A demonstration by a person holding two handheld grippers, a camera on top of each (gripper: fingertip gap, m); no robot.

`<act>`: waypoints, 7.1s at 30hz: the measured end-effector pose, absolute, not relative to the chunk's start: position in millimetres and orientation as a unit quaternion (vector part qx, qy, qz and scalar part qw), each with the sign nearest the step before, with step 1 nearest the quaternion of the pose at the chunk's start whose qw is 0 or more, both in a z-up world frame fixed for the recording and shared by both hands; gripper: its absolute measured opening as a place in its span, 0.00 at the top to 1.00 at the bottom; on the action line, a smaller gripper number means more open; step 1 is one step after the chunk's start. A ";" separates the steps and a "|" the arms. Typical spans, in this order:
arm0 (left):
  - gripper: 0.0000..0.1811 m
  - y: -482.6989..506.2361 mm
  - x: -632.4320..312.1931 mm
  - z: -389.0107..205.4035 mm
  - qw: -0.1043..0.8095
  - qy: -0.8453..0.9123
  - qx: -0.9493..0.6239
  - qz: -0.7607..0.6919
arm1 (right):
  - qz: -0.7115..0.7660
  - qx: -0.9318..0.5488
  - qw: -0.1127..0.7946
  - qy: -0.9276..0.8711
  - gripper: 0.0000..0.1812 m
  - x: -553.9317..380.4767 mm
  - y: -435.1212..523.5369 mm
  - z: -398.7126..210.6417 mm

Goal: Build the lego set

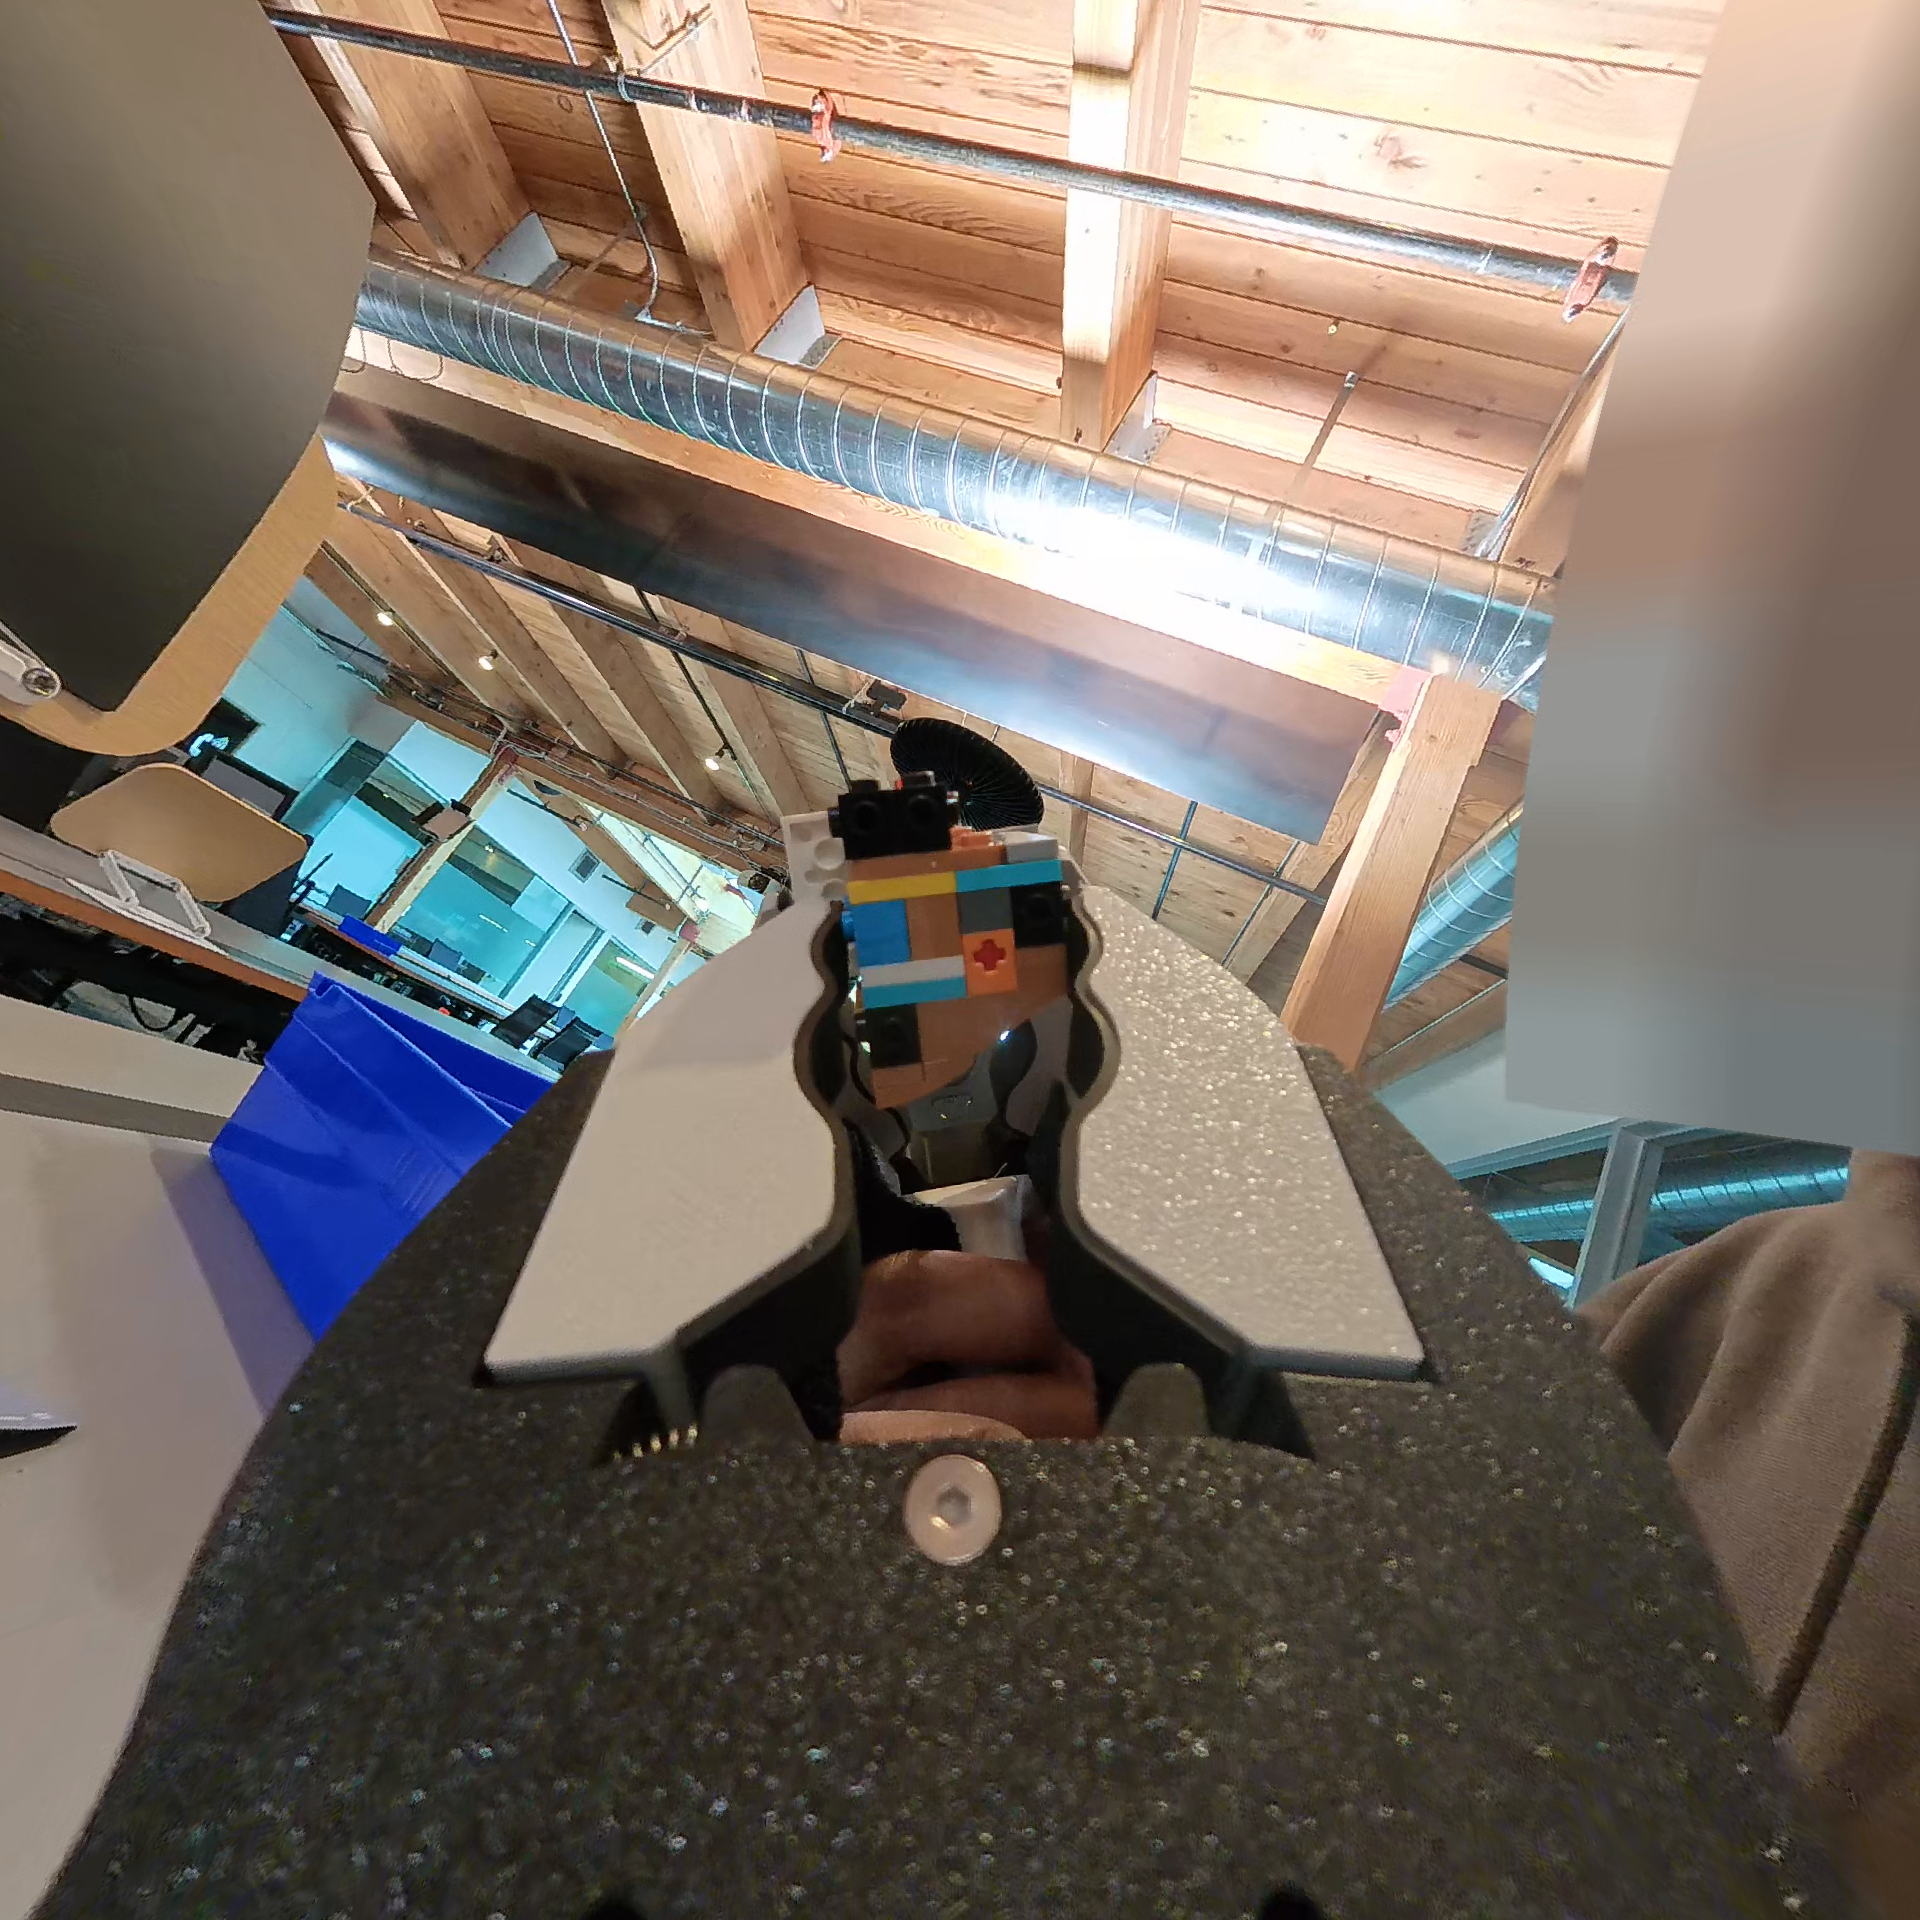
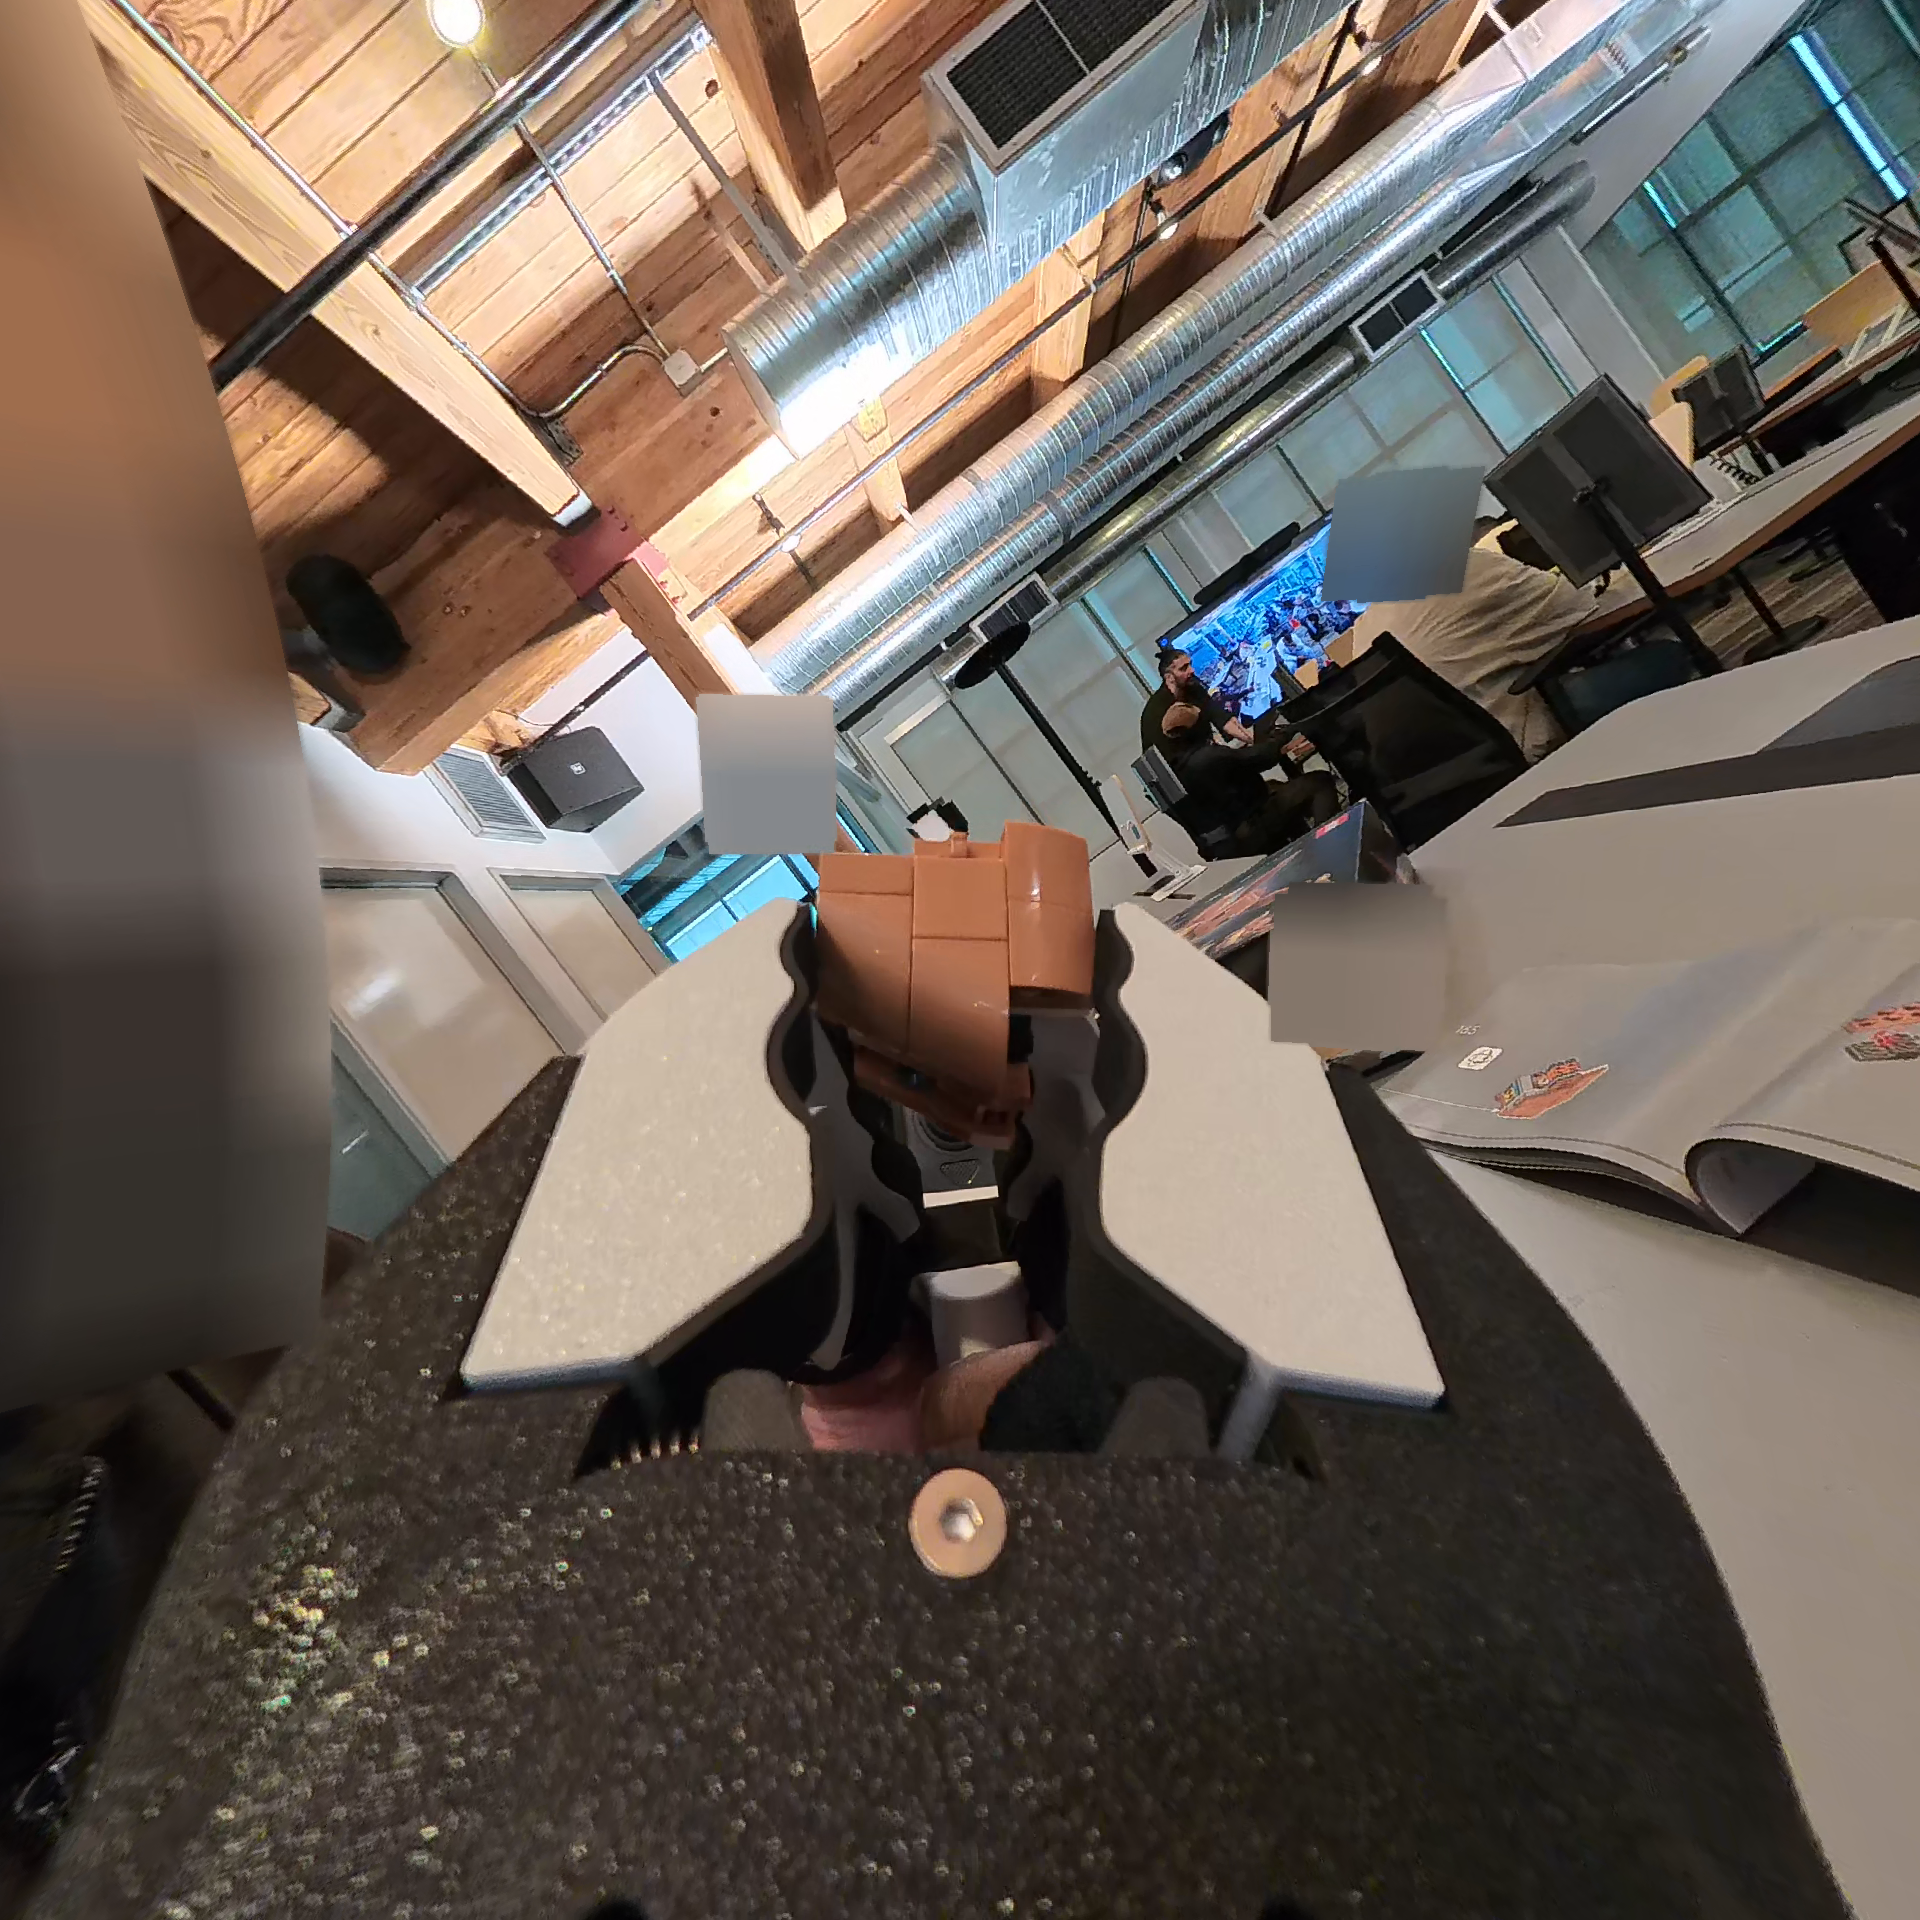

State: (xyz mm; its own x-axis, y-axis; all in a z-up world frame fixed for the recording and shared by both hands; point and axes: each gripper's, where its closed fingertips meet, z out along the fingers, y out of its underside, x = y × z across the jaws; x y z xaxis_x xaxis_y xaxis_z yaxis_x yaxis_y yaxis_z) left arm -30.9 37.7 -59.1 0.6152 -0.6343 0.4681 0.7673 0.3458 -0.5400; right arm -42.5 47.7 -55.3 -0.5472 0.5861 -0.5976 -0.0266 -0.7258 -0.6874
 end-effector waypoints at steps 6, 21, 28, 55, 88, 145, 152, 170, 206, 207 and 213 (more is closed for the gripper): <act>0.78 34.6 -28.4 -56.3 0.821 -0.075 -0.377 -0.422 | 0.821 -0.429 0.184 -0.329 0.72 -40.4 44.6 -52.3; 0.78 26.4 -19.3 -48.9 0.834 -0.036 -0.387 -0.392 | 0.848 -0.393 0.139 -0.328 0.72 -31.5 36.7 -43.7; 0.78 25.5 -19.5 -48.7 0.834 -0.036 -0.392 -0.386 | 0.830 -0.385 0.183 -0.358 0.72 -31.3 34.3 -43.8; 0.78 25.1 -17.6 -48.8 0.821 -0.030 -0.394 -0.412 | 0.830 -0.378 0.180 -0.370 0.72 -29.0 33.2 -42.2; 0.78 21.1 -17.6 -47.2 0.817 -0.021 -0.395 -0.419 | 0.772 -0.382 0.241 -0.448 0.72 -29.4 30.9 -46.5; 0.78 26.4 -18.5 -64.6 0.760 -0.014 -0.460 -0.460 | 0.719 -0.419 0.186 -0.522 0.72 -29.5 32.0 -72.9; 0.78 25.0 -15.2 -66.3 0.753 0.002 -0.470 -0.461 | 0.701 -0.418 0.192 -0.545 0.72 -26.4 30.6 -75.2; 0.78 19.8 -9.1 -71.0 0.747 0.044 -0.493 -0.444 | 0.685 -0.420 0.185 -0.566 0.72 -21.9 24.6 -79.0; 0.78 19.3 -6.1 -81.0 0.725 0.064 -0.525 -0.442 | 0.649 -0.432 0.180 -0.599 0.72 -18.7 23.5 -90.9; 0.78 19.0 -6.1 -81.6 0.724 0.065 -0.527 -0.440 | 0.648 -0.432 0.179 -0.600 0.72 -18.7 23.2 -91.4; 0.78 17.8 -6.3 -85.7 0.717 0.077 -0.542 -0.431 | 0.643 -0.434 0.175 -0.607 0.72 -18.9 21.5 -96.1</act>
State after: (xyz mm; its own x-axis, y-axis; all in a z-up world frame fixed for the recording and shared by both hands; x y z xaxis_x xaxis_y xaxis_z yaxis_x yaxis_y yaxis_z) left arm -6.3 17.8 -85.7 0.6167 -0.7014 0.3575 0.5356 0.0410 -0.8435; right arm -18.9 21.5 -96.1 -0.5626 0.7512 -0.3453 0.3016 -0.2024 -0.9317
